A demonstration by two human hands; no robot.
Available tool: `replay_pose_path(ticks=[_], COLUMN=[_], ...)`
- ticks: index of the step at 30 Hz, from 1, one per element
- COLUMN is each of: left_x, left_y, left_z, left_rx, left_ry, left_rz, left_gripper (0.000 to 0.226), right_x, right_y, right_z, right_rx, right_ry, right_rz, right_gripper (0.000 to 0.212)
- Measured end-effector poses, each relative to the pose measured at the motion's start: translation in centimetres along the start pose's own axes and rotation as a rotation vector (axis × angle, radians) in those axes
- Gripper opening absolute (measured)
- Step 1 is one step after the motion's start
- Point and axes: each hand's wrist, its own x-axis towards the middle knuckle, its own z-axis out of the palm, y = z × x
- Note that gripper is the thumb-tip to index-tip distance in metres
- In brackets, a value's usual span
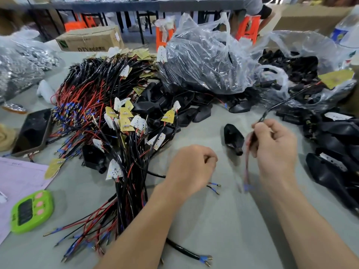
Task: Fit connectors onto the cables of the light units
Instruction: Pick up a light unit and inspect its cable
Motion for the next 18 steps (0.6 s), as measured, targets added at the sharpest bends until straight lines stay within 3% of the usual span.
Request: replay_pose_path(ticks=[3, 8, 10, 12, 16, 18], left_x=[-0.1, 1.2, 2.3, 2.9, 2.5, 2.2], left_y=[0.0, 0.9, 1.6, 1.8, 1.3, 0.8], left_z=[0.1, -0.8, -1.1, -0.6, 1.1, 1.2], left_rx=[-0.005, 0.119, 0.124, -0.014, -0.100, -0.110], left_ry=[0.000, -0.204, -0.244, -0.179, 0.026, 0.045], left_rz=[-0.020, -0.063, -0.105, -0.178, -0.128, -0.108], left_gripper=[0.016, 0.007, 0.034, 0.054, 0.014, 0.014], right_x=[1.2, 1.5, 1.3, 1.1, 0.0, -0.7], right_y=[0.5, 2.1, 2.1, 2.2, 2.2, 2.4], right_z=[-1.6, -1.7, -0.8, -0.1, 1.2, 1.6], right_rx=[-0.249, -0.644, -0.733, -0.844, -0.972, -0.869], right_ry=[0.129, -0.058, -0.065, -0.084, -0.213, -0.296], right_rz=[0.023, 0.118, 0.100, 0.067, -0.049, -0.097], right_gripper=[0.013, 0.010, 0.009, 0.008, 0.009, 0.015])
